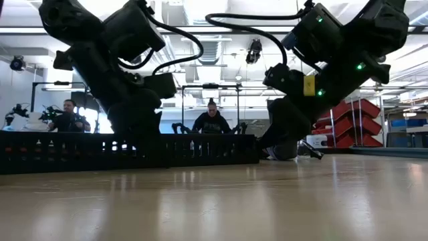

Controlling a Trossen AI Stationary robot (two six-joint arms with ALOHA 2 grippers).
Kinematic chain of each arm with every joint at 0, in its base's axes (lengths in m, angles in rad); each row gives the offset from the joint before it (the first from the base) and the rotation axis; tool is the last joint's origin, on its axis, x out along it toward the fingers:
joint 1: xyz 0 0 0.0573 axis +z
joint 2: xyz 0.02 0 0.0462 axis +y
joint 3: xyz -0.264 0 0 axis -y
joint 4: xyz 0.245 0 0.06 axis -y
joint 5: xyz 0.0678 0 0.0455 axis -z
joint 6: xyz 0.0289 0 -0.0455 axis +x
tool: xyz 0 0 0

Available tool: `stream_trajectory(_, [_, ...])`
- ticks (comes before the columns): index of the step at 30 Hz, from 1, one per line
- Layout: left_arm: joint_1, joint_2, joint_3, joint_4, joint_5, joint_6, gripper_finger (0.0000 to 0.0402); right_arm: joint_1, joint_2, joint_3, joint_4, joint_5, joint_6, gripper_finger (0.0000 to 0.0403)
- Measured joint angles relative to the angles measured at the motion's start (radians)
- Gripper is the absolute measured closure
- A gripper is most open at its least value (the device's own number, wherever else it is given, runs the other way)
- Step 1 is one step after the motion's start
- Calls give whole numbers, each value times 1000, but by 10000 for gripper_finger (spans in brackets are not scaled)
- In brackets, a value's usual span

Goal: Ziptie cables
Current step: Close the black cable duct

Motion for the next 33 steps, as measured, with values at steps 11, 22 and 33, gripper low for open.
stream_trajectory(11, [5,3,21,42,3,35,93,7,21,11,69,-31,-16,403])
stream_trajectory(22, [17,13,20,121,-1,37,112,15,24,11,91,-48,16,403])
stream_trajectory(33, [27,13,19,147,5,62,207,50,21,11,85,-36,16,403])
